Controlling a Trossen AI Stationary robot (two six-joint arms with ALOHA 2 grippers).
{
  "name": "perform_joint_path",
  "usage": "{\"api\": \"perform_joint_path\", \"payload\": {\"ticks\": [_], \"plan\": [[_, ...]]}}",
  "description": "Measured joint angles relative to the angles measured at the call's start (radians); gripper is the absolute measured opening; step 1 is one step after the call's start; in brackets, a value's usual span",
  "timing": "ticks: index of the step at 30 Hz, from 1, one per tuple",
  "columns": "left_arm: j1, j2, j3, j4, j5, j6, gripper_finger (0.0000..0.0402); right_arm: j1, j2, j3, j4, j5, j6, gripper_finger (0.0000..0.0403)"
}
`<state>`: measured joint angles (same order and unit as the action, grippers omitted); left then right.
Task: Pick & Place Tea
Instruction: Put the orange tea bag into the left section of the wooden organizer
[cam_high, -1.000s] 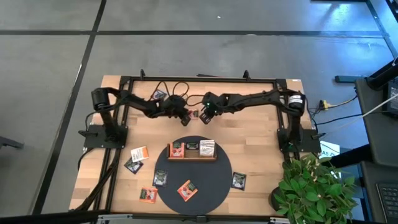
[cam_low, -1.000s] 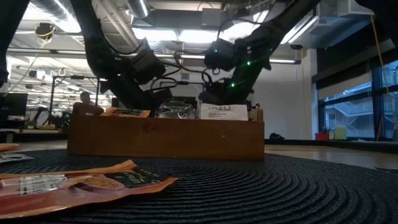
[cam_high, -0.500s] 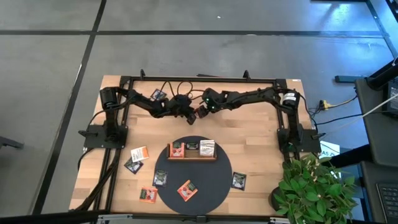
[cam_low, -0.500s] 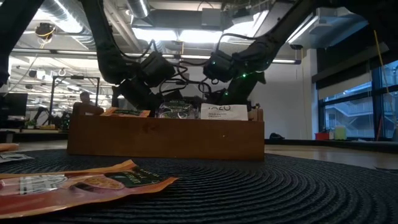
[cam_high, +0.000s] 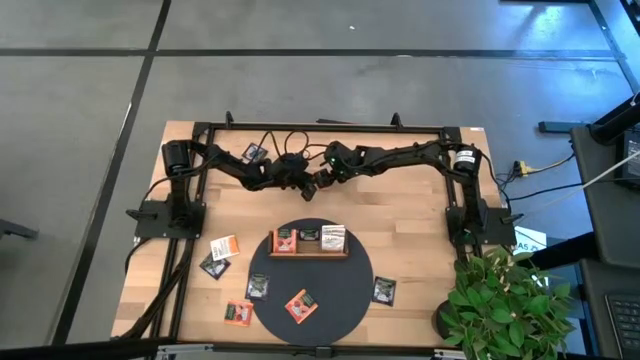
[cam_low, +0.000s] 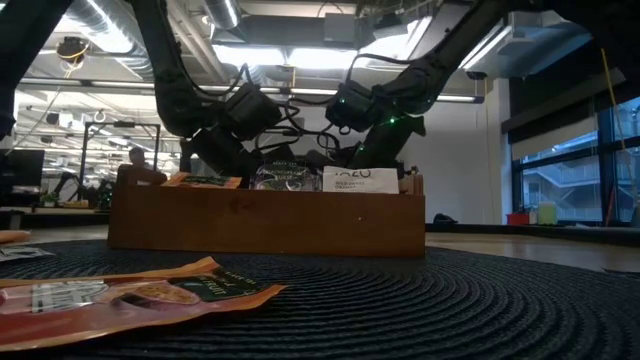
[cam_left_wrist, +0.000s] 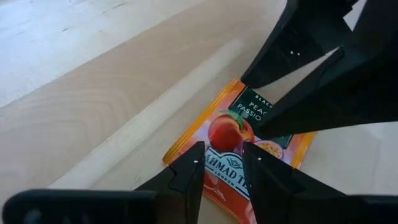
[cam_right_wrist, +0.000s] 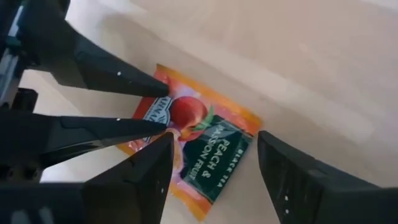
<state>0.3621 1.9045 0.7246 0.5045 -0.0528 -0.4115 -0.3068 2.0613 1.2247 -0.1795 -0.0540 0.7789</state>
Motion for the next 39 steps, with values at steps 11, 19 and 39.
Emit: {"api": "perform_joint_path", "payload": {"ticks": [11, 19, 39], "plan": [[0.0, 0.0, 0.0, 0.001, 0.007, -0.021, 0.0105, 0.003, -0.001, 0.0, -0.019, -0.056, 0.049, 0.0208], [-0.001, 0.0, 0.0, 0.001, 0.004, -0.031, 0.0108, 0.003, -0.001, -0.003, -0.014, -0.031, -0.002, 0.0192], [-0.002, -0.007, -0.004, 0.035, -0.014, 0.026, 0.0105, 0.002, 0.0, -0.006, -0.028, 0.066, -0.216, 0.0011]]}}
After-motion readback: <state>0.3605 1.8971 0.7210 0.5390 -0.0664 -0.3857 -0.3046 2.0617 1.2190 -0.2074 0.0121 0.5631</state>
